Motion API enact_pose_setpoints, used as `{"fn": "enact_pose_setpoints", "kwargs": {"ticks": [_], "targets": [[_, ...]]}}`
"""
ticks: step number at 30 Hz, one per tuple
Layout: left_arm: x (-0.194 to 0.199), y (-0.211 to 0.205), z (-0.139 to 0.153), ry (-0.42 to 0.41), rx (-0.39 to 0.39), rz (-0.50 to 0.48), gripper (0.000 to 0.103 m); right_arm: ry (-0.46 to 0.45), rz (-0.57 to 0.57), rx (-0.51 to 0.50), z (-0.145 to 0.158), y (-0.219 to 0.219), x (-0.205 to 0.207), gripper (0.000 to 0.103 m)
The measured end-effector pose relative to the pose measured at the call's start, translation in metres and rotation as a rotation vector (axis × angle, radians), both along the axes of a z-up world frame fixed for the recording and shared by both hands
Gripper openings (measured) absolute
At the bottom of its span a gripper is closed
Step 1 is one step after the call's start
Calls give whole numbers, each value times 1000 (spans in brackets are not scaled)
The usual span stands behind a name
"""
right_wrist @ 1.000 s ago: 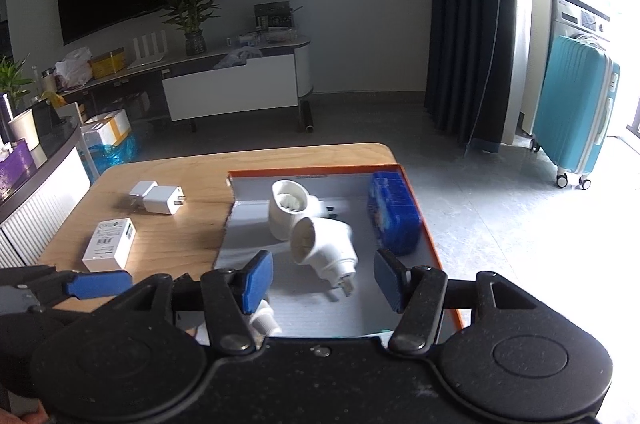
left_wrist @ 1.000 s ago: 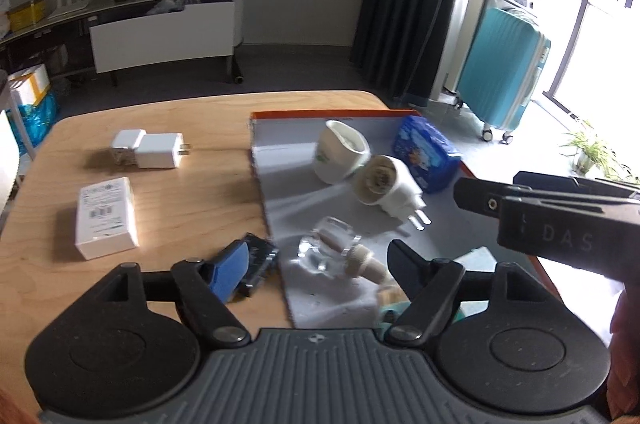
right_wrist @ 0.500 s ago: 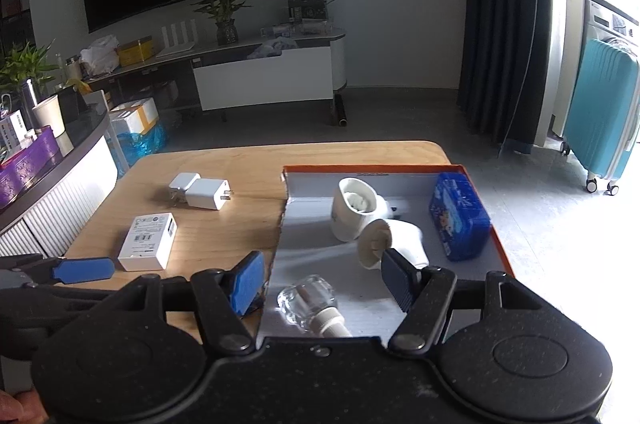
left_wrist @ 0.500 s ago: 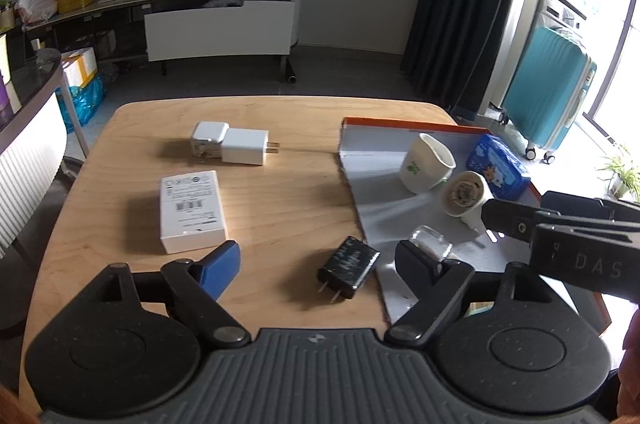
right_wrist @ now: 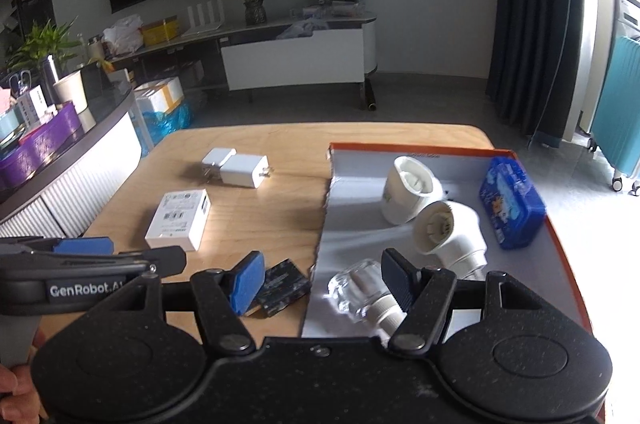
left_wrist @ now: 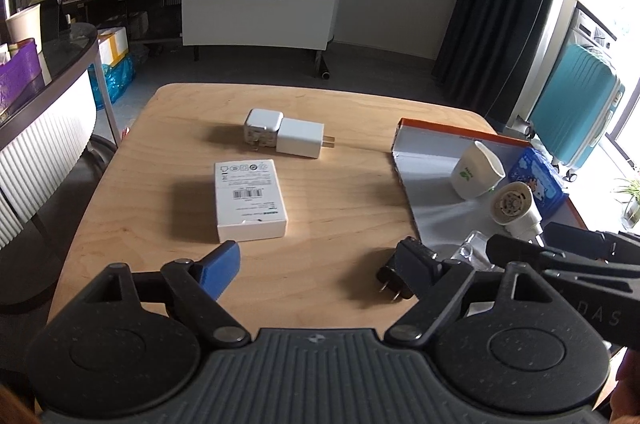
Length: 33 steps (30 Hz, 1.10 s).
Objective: Organize rigid objects
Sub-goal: 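Move the right tool to the black UGREEN charger while the left tool approaches the white adapter box, then grasp the black UGREEN charger with the right tool while the left tool grasps the white adapter box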
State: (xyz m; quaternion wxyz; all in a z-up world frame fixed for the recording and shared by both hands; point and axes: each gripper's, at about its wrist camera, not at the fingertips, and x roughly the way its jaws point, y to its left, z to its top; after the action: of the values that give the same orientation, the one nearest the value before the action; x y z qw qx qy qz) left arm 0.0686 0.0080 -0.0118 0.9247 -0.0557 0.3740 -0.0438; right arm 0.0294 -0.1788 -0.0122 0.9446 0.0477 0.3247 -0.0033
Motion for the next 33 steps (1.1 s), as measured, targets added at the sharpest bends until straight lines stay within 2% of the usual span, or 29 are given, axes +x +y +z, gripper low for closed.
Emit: {"fn": "enact_pose_setpoints", "kwargs": {"ticks": [18, 25, 33], "targets": [[14, 26, -19, 43, 1, 71, 91, 64, 72, 6, -23, 18, 19, 78], [31, 35, -28, 66, 9, 105, 96, 71, 186, -8, -30, 20, 30, 79], [54, 39, -39, 76, 20, 121, 101, 111, 325, -72, -41, 20, 52, 81]]}}
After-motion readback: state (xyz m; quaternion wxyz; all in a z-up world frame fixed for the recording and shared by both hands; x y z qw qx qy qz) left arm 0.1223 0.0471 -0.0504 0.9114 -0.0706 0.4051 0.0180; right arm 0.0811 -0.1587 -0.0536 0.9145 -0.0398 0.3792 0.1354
